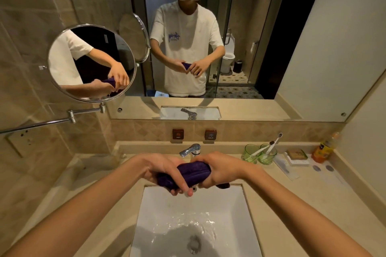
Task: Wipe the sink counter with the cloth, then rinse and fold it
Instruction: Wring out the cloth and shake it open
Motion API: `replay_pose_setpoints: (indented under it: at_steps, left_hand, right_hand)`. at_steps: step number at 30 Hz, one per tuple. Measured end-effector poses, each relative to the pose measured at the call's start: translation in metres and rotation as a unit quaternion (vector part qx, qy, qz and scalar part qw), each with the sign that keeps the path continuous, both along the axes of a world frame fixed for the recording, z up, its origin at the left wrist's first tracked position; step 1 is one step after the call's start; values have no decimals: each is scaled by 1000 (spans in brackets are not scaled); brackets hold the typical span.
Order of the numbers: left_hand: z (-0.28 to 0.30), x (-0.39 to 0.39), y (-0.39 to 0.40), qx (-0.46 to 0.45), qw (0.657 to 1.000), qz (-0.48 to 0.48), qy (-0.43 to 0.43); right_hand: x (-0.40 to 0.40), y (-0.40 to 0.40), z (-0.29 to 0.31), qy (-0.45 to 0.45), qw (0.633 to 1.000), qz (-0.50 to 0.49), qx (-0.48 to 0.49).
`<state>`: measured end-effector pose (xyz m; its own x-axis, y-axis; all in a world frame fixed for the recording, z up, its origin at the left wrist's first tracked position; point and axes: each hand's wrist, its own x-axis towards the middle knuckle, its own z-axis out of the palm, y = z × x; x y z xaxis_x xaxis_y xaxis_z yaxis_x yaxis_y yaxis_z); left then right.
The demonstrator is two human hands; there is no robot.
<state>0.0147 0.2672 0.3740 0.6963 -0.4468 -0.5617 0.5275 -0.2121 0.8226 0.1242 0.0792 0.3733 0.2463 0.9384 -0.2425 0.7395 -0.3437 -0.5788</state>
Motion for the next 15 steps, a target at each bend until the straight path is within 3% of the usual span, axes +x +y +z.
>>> replay_pose_setpoints:
  at_steps: [3, 6, 9, 12, 15]
  left_hand:
    - [13, -1, 1, 21, 999, -4, -33]
    - [-1, -4, 2, -61, 991, 105, -64]
    - [-28, -5, -10, -183, 947, 253, -73]
    - [-51, -2, -34, -322, 874, 362, -45]
    - [-63, 0, -55, -308, 851, 423, -28]
  right_hand:
    - [4, -5, 5, 142, 989, -38, 19]
    - [-3, -10, -2, 256, 952, -127, 107]
    - [-17, 2, -21, 326, 884, -244, 230]
    - [-31, 25, -41, 359, 829, -339, 262]
    - [-43, 41, -60, 375, 798, -405, 242]
